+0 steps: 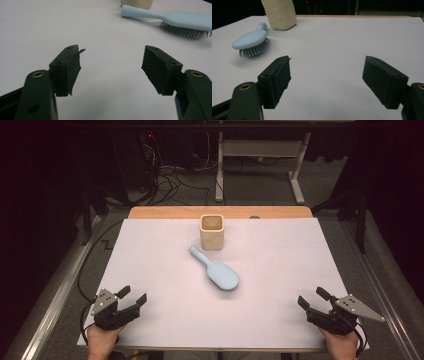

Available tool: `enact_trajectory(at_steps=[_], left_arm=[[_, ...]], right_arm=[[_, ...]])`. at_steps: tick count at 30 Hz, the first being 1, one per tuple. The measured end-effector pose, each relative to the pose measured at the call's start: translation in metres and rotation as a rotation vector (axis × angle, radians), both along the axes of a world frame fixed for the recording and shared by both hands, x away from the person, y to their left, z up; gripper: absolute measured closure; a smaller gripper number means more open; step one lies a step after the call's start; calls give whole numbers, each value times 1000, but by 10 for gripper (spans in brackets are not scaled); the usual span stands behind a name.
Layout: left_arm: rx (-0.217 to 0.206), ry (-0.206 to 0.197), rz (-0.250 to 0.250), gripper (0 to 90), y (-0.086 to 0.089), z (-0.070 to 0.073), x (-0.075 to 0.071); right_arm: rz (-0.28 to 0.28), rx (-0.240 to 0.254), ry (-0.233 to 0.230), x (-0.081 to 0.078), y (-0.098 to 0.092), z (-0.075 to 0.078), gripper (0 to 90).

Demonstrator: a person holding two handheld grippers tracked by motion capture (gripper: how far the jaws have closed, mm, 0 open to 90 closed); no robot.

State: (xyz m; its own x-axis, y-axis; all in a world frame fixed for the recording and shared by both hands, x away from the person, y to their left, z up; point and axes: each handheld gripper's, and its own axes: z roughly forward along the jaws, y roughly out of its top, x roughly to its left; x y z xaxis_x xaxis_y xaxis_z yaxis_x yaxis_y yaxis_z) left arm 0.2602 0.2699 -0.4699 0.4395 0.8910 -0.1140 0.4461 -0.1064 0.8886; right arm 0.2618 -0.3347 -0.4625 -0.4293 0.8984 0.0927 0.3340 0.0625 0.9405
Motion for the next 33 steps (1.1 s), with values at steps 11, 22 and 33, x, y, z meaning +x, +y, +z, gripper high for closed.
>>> enact_trajectory(at_steps=[11,22,33], left_arm=[[-2,-8,-8,315,-1,1,1],[-2,-16,-14,317,-2,2,0],[-12,-20,-16,318,-4,4,0]], right_arm=[[4,-5,-4,-1,0,0,233],[8,-2,-5,-2,1,0,235],[12,-2,-4,-2,0,0,236]])
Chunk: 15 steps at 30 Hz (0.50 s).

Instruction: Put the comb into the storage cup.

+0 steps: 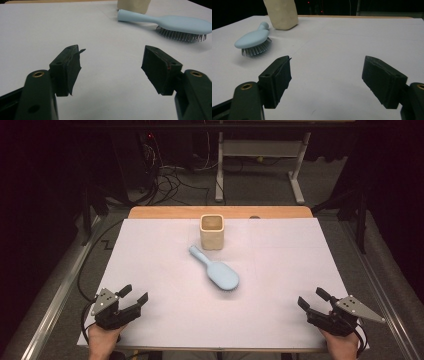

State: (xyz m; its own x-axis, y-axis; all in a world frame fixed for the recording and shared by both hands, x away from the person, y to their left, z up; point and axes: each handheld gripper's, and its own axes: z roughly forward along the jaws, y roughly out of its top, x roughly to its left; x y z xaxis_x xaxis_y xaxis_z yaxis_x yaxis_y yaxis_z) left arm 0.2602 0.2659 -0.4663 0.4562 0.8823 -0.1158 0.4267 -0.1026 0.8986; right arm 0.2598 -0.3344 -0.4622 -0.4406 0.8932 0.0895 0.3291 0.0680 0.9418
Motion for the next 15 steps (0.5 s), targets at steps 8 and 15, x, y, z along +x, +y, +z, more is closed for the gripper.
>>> enact_trajectory(at_steps=[8,15], left_arm=[[-13,-2,-3,317,-2,1,0],[-18,-12,-8,317,-4,2,0]], right_arm=[[-1,-6,6,1,0,0,240],[-5,-10,7,1,0,-1,243]])
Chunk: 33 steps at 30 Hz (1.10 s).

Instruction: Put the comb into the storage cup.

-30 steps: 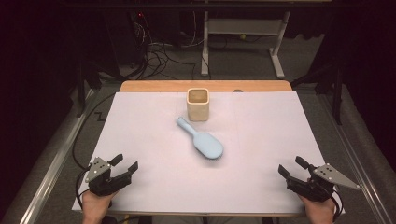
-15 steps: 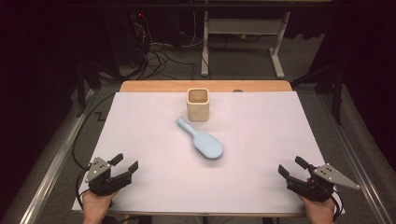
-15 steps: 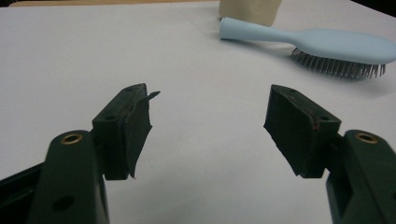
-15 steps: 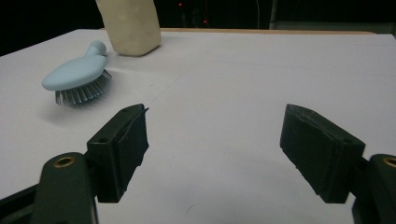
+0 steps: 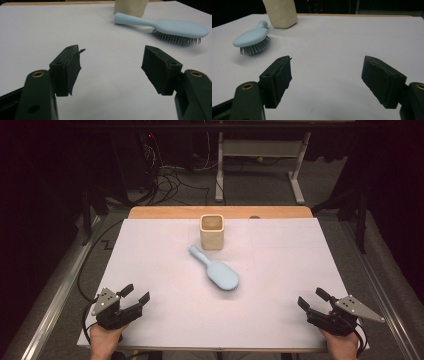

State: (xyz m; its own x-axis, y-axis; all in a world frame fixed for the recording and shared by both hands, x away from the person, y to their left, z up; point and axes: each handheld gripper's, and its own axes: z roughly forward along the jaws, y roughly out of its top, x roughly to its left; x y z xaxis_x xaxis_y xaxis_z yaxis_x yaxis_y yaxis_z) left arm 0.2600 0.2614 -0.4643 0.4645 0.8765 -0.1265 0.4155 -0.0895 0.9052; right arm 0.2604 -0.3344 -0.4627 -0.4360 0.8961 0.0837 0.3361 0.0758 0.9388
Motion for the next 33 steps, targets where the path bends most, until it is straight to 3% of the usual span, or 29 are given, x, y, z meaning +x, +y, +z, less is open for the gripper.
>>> enact_trajectory(at_steps=[33], left_arm=[[-8,-14,-38,324,-16,4,7]], right_arm=[[5,-1,-4,0,1,0,244]])
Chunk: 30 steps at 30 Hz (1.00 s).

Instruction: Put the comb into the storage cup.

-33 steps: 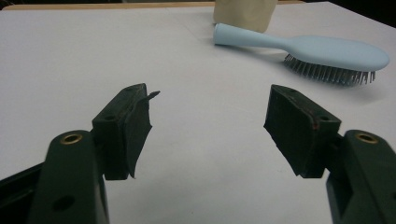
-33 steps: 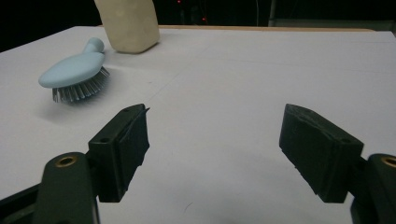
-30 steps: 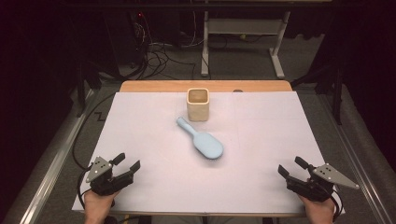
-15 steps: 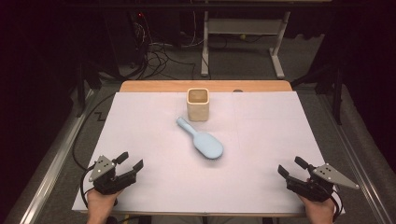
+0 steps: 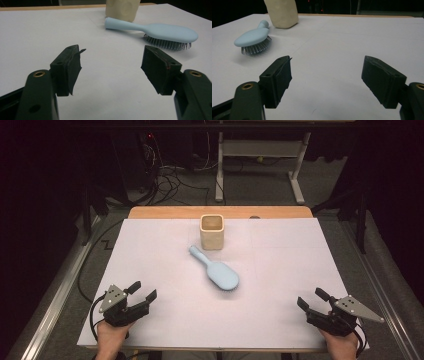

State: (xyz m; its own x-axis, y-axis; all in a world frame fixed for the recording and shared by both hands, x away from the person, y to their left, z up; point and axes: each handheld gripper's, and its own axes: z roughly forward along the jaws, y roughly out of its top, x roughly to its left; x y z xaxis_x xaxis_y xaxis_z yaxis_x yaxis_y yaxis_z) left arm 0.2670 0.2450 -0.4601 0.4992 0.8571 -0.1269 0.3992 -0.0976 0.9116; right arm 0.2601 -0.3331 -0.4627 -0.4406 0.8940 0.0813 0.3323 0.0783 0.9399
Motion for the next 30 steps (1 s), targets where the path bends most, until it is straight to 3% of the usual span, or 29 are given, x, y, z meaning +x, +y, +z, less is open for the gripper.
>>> enact_trajectory(at_steps=[30], left_arm=[[-16,-9,-23,334,-16,4,9]], right_arm=[[3,4,4,0,0,0,245]])
